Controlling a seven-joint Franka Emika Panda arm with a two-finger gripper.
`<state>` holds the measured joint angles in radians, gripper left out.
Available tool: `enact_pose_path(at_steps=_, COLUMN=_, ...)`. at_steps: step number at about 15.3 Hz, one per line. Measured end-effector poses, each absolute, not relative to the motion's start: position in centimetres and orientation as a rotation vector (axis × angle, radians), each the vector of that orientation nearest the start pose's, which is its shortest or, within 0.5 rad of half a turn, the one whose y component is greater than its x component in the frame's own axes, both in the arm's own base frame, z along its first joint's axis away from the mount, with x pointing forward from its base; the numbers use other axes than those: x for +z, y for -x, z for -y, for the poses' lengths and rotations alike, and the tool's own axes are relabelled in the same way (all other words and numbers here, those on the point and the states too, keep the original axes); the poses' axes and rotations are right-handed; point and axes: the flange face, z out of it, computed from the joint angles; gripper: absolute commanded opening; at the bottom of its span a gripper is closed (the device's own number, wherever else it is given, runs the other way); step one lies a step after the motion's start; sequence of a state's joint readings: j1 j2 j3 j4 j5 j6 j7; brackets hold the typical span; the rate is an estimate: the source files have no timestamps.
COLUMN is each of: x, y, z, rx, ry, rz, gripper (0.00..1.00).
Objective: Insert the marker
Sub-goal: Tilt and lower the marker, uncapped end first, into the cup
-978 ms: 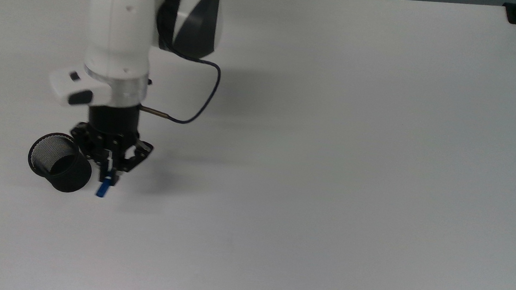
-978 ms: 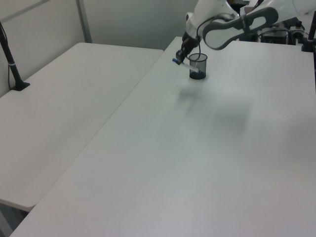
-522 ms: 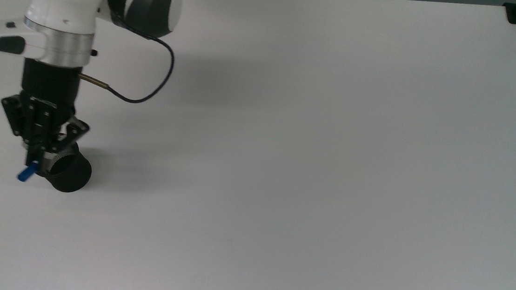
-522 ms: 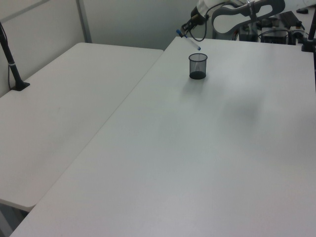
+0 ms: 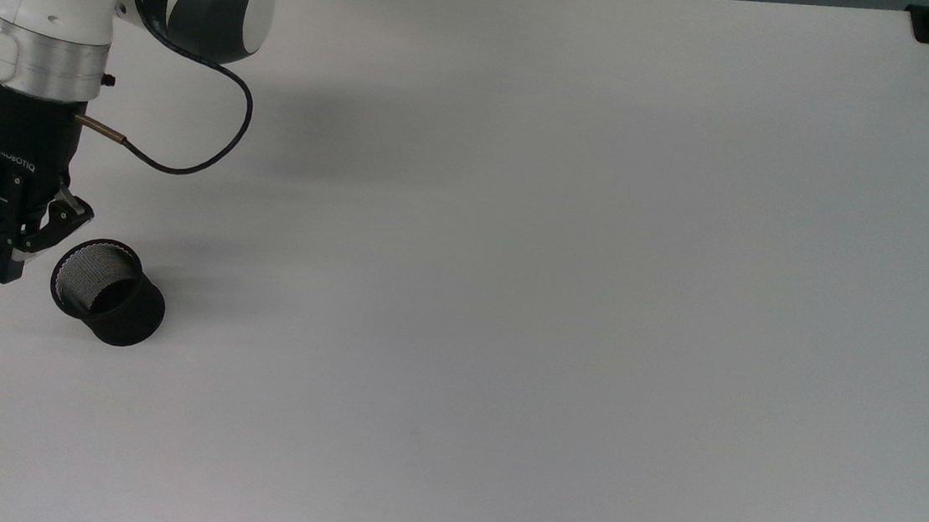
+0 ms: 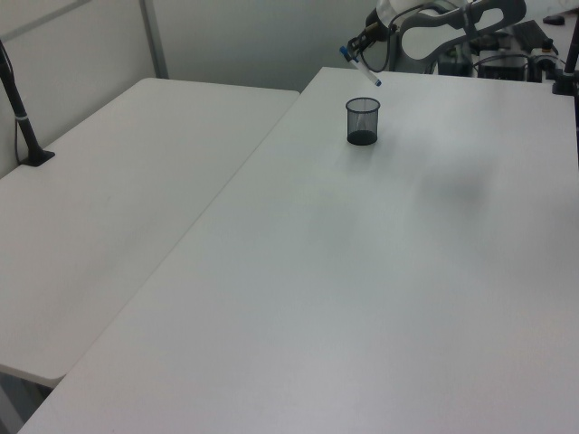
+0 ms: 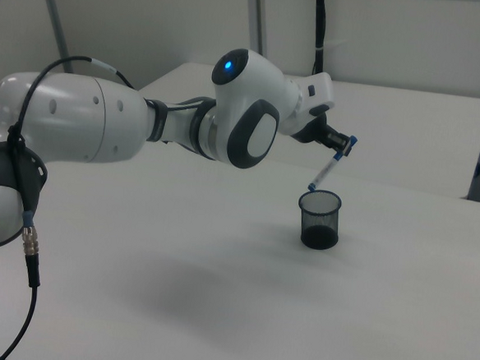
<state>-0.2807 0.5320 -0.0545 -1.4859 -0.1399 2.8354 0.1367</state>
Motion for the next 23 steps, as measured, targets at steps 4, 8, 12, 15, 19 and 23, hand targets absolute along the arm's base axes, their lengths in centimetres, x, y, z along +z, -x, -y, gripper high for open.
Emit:
enact_pose_path(at_steps=4, x=44.1, y=-71.0, z=23.2, rx=-1.376, ry=2.992, rz=-0.499, gripper=0.13)
enact_pose_path(at_steps=8, x=42.1, y=-70.9, z=23.2, rx=-1.345, ry=3.002, rz=-0.498, gripper=0.13)
enact_pose_path(at_steps=12, x=40.7, y=-71.2, z=23.1, rx=-1.324, ry=3.020, rz=-0.477, gripper=0.14)
enact_pose_path(at_steps=15, x=40.7, y=-71.2, z=22.9, rx=-1.325, ry=3.020, rz=-0.472, gripper=0.14)
enact_pose_path(at_steps=19, x=40.6, y=-71.3, z=22.6, rx=-1.323, ry=3.020, rz=-0.465, gripper=0.14)
enact_pose_path(at_steps=23, x=40.6, y=-71.8, z=21.9, rx=-1.328, ry=3.017, rz=-0.449, gripper=0.14)
